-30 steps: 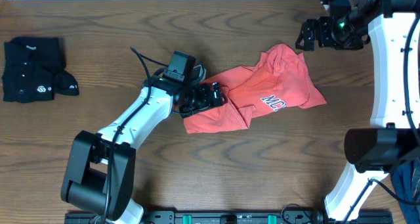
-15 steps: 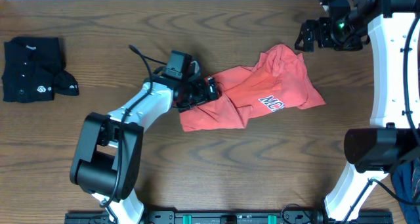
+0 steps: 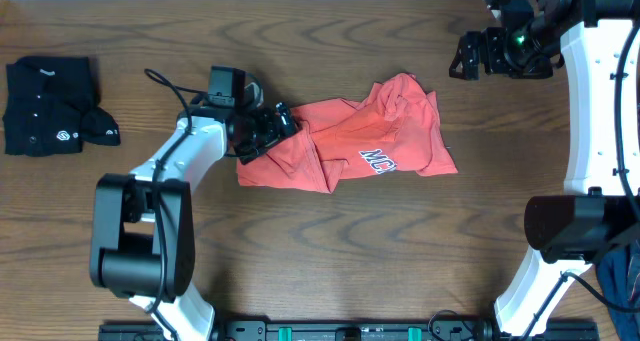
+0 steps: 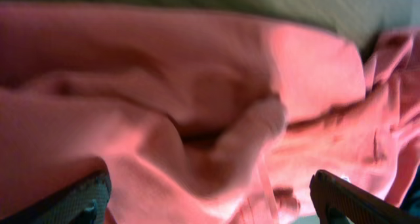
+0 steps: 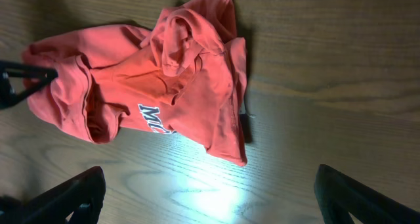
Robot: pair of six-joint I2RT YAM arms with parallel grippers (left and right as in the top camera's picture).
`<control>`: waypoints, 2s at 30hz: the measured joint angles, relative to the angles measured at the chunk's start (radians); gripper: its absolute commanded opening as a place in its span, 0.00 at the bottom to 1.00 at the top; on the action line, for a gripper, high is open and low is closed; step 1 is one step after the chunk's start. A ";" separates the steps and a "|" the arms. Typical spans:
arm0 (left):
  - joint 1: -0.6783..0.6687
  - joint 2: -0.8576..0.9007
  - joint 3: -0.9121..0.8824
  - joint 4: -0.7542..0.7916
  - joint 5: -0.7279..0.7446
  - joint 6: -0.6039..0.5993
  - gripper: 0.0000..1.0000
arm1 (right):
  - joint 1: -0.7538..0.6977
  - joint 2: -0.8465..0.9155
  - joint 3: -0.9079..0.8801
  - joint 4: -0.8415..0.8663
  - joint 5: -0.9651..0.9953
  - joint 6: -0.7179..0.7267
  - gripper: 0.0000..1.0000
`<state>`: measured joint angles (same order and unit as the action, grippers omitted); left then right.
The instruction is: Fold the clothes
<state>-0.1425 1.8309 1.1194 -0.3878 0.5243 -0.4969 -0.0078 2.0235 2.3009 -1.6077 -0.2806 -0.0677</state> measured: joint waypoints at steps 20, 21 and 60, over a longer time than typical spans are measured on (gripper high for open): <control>0.090 -0.240 0.050 -0.405 -0.227 0.128 0.98 | -0.003 0.188 -0.213 0.072 -0.097 -0.068 0.99; 0.095 -0.240 0.050 -0.406 -0.229 0.132 0.98 | -0.003 0.203 -0.238 0.080 -0.121 -0.083 0.99; 0.116 -0.239 0.050 -0.424 -0.240 0.192 0.98 | -0.052 0.335 -0.480 0.380 -0.425 -0.211 0.99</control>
<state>-0.0261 1.5917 1.1698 -0.8120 0.2844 -0.3054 -0.0597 2.3589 1.8206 -1.2278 -0.7052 -0.2790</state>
